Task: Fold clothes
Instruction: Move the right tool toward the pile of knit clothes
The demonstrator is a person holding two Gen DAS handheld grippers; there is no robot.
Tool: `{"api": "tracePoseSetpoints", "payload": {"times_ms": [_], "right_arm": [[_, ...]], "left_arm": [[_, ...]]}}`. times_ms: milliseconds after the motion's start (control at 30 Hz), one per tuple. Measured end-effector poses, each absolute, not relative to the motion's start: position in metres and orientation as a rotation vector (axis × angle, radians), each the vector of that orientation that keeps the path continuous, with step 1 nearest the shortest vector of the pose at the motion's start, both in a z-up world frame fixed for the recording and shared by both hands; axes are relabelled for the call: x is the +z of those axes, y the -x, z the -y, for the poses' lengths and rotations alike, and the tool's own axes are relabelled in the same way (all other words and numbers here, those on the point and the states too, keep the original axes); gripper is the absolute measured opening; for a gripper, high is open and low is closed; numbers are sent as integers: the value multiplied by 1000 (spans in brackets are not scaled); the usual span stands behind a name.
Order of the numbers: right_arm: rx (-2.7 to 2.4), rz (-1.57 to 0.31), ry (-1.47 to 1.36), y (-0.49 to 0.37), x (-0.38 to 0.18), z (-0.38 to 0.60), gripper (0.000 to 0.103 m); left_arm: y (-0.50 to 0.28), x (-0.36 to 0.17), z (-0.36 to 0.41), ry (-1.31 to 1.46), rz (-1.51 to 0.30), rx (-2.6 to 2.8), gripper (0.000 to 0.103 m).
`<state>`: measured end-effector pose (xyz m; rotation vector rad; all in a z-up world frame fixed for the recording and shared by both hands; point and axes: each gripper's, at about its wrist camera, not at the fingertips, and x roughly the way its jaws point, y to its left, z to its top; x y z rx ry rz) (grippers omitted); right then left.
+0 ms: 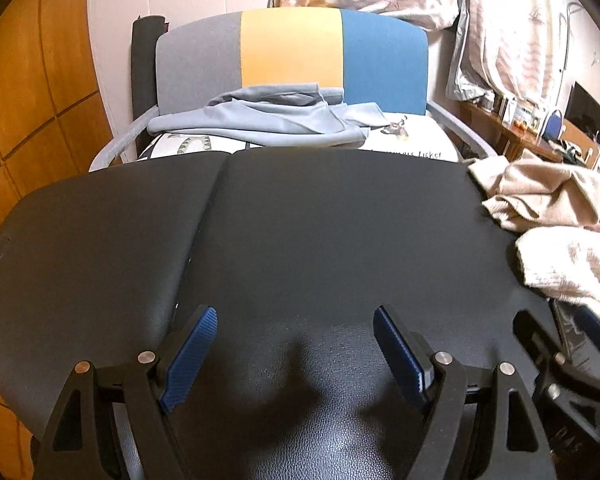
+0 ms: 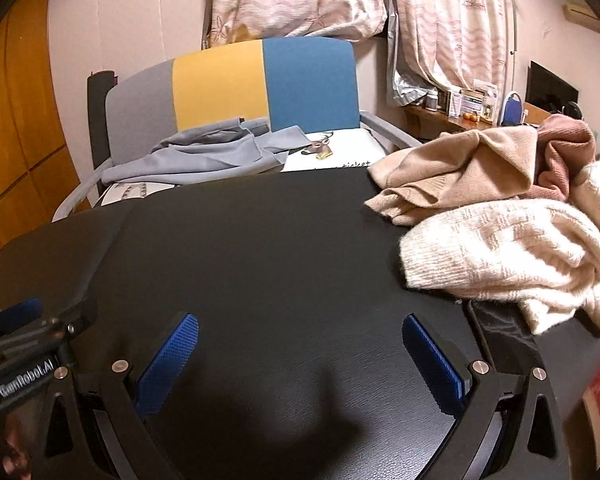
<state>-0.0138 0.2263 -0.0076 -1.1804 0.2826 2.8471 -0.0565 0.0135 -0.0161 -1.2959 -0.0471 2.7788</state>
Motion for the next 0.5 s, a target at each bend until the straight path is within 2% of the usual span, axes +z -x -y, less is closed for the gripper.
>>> {"api": "tracePoseSetpoints", "payload": {"times_ms": [133, 233, 300, 500], "right_arm": [[2837, -242, 1145, 37, -15, -273, 103], [2808, -182, 1066, 6, 5, -237, 103], [2793, -155, 1015, -3, -9, -225, 103], [2761, -141, 1001, -1, -10, -242, 103]], "left_arm": [[22, 4, -20, 1213, -39, 2815, 82], [20, 7, -24, 1183, -89, 2813, 82], [10, 5, -35, 1166, -124, 2815, 82], [4, 5, -53, 1176, -144, 2794, 82]]}}
